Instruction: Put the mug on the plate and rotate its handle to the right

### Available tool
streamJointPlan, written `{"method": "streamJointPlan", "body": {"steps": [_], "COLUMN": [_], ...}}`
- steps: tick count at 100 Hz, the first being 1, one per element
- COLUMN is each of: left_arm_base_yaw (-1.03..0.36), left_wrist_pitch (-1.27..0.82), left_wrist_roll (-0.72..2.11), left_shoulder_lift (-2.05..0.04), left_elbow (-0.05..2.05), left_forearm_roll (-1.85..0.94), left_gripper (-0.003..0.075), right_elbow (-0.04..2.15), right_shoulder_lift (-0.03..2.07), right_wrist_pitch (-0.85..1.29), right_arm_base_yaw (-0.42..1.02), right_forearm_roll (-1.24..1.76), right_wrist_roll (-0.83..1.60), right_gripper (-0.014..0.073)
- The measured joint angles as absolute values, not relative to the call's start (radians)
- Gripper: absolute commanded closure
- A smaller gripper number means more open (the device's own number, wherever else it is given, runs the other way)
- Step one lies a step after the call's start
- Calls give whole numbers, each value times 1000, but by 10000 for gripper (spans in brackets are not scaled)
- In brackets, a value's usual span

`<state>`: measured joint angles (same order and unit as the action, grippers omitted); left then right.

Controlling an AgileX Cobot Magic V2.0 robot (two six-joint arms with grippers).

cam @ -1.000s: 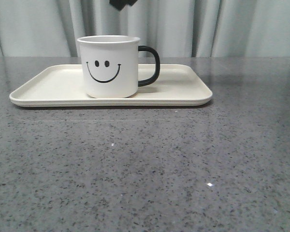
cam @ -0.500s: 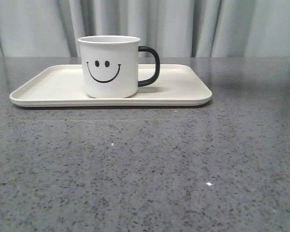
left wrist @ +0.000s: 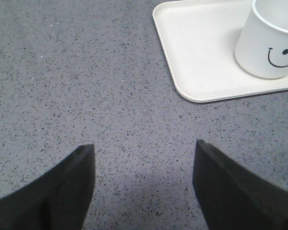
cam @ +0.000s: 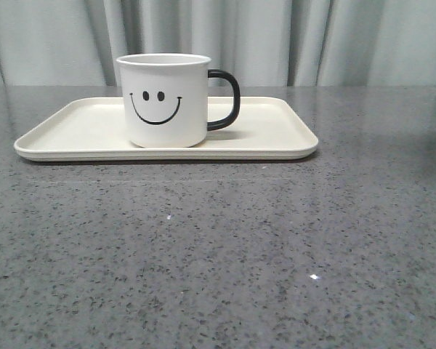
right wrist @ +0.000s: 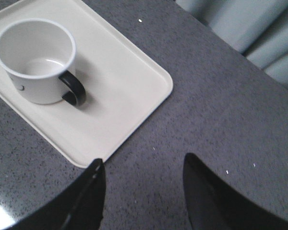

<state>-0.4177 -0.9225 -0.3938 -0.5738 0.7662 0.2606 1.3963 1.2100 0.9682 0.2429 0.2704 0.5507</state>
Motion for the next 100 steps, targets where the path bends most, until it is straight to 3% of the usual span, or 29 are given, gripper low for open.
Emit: {"method": "streamJointPlan", "body": {"steps": [42, 81, 90, 100], "left_arm_base_yaw": [-418, -418, -418, -418], "left_wrist_pitch": [-923, -923, -923, -923], "left_wrist_roll": [-394, -394, -394, -394], "left_shoulder_lift": [-574, -574, -574, -574], "left_elbow": [766, 766, 766, 766], "left_forearm_roll": [261, 261, 261, 261], "left_gripper": [291, 297, 352, 465], "right_elbow": [858, 666, 664, 663], "right_shoulder_lift": [741, 536, 536, 536], "right_wrist_pitch": [810, 777, 775, 773], "right_arm_base_yaw": [158, 158, 158, 158], "right_forearm_roll": [267, 267, 267, 267], "right_wrist_roll": [445, 413, 413, 413], "right_gripper": [208, 211, 228, 346]}}
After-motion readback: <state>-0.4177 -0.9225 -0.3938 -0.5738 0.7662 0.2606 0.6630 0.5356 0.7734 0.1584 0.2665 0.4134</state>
